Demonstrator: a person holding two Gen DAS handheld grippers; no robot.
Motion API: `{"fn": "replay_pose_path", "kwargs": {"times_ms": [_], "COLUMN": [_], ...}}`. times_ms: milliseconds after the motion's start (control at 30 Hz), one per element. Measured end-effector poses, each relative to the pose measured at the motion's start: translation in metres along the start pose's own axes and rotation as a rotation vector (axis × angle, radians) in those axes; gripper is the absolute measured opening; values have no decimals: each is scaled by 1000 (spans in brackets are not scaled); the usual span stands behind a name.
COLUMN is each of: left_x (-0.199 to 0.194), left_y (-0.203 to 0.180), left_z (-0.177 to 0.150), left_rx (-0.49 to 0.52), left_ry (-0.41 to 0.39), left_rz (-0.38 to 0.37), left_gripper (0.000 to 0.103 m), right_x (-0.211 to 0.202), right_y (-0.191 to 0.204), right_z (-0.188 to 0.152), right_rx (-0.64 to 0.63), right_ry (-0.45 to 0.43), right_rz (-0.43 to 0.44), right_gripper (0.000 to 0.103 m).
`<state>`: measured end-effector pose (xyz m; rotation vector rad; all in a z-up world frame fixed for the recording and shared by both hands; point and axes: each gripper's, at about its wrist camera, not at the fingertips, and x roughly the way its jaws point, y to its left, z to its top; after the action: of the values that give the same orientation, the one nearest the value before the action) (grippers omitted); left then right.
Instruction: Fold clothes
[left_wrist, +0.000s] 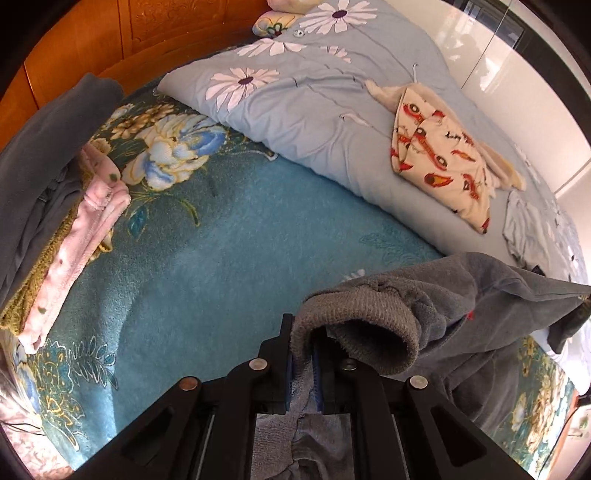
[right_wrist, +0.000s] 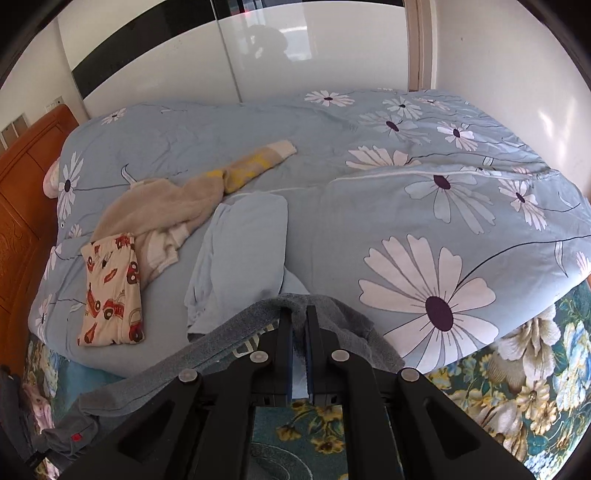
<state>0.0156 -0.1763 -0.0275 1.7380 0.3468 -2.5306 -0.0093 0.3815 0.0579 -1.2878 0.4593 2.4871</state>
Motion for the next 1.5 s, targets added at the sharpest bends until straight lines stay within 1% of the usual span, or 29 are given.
{"fn": "replay_pose_path", "kwargs": {"times_ms": [100, 167, 233, 300, 333, 367, 433, 467, 500, 533, 567, 600, 633, 667, 700, 767, 867, 967, 1100, 1233, 1267, 1333, 1367, 1433, 1500], "left_x": [13, 17, 17, 15, 14, 13, 10, 8, 7, 7, 7, 8, 9, 10, 10, 13, 25, 33, 40, 45, 45, 47, 48, 48, 47], "left_y": [-1, -2, -1, 3, 7, 12, 24, 30, 34, 36, 38, 40, 43, 47, 52, 66, 85, 88, 91, 92, 92, 91, 90, 90, 89], "left_z": [-1, -1, 0, 0, 0, -1, -9, -13, -19, -24, -30, -35, -40, -45, -49, -56, -68, -78, -86, -95, -97, -101, -102, -105, -105], "left_rx": [9, 17, 22, 7, -9, -38, -123, -161, -182, -191, -191, -181, -174, -169, -168, -195, -249, -262, -327, -373, -380, -410, -423, -433, -437], "left_ry": [22, 31, 38, 42, 48, 57, 58, 54, 53, 57, 65, 79, 91, 104, 112, 132, 215, 260, 308, 330, 332, 331, 324, 311, 300], "left_rz": [25, 22, 11, 3, -4, -19, -57, -69, -66, -54, -36, -11, 16, 45, 67, 85, 87, 78, 39, 26, 13, -49, -72, -74, -72], "left_gripper": [12, 13, 17, 25, 33, 45, 52, 52, 52, 52, 52, 52, 52, 52, 52, 52, 52, 52, 52, 52, 52, 53, 56, 57, 57], "right_x": [24, 35, 39, 40, 41, 41, 40, 40, 40, 39, 37, 34, 27, 18, 9, -7, -16, -19, -22, -24, -25, -23, -21, -17, -12], "right_y": [9, 13, 14, 13, 13, 13, 14, 16, 18, 19, 21, 22, 23, 24, 25, 25, 16, 5, -1, -1, 0, 1, 2, 6, 11], "right_z": [-17, -23, -24, -21, -19, -17, -15, -16, -17, -19, -22, -25, -30, -36, -42, -61, -93, -123, -155, -182, -186, -193, -196, -201, -206], "right_rx": [-16, -21, -19, 1, 14, 19, 26, 19, 12, 4, -3, -10, -16, -27, -37, -72, -93, -79, -75, -93, -91, -86, -84, -81, -89], "right_ry": [57, 85, 90, 89, 91, 91, 90, 90, 90, 91, 88, 84, 67, 45, 22, -1, 27, 69, 117, 162, 166, 179, 189, 206, 229], "right_rz": [-5, -4, -6, 7, 15, 20, 29, 30, 30, 30, 31, 32, 49, 76, 102, 129, 137, 145, 158, 165, 172, 185, 191, 197, 222], "right_gripper": [5, 5, 5, 6, 6, 6, 6, 6, 7, 10, 22, 31, 44, 45, 45, 46, 46, 46, 46, 46, 46, 46, 46, 46, 46]}}
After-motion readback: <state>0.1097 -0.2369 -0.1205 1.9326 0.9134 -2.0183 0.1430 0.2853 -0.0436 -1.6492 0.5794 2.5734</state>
